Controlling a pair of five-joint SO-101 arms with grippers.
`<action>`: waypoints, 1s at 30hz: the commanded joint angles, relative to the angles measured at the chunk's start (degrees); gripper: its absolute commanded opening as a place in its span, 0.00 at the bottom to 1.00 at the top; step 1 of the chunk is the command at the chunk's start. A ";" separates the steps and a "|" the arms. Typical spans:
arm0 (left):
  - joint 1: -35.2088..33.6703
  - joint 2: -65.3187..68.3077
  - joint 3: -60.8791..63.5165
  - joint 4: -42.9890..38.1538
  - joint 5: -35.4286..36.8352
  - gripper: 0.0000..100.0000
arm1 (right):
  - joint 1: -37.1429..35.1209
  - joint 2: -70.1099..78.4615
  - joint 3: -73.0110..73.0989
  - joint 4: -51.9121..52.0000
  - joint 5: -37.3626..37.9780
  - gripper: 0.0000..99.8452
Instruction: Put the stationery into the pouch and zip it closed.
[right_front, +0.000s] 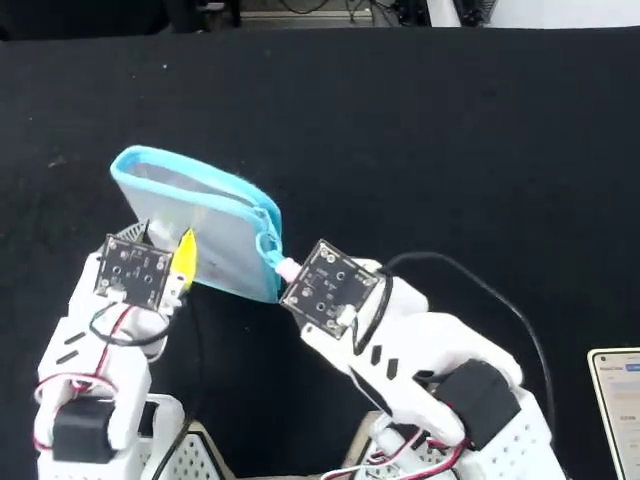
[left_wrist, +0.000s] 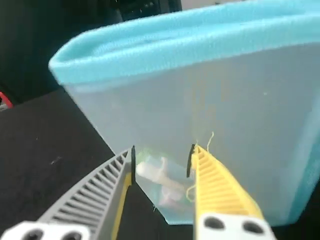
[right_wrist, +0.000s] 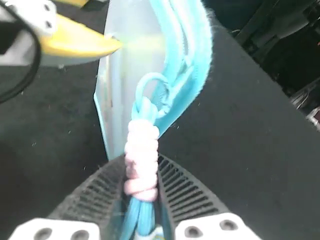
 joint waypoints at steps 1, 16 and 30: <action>0.13 0.18 -6.37 4.57 0.62 0.19 | 0.26 -0.40 -0.22 -3.87 -0.79 0.05; 6.99 0.18 -6.29 7.65 6.24 0.19 | -3.87 4.79 3.21 -13.19 -10.29 0.18; 6.90 0.18 -6.29 8.09 6.24 0.19 | -3.96 2.07 7.69 -8.79 -10.11 0.18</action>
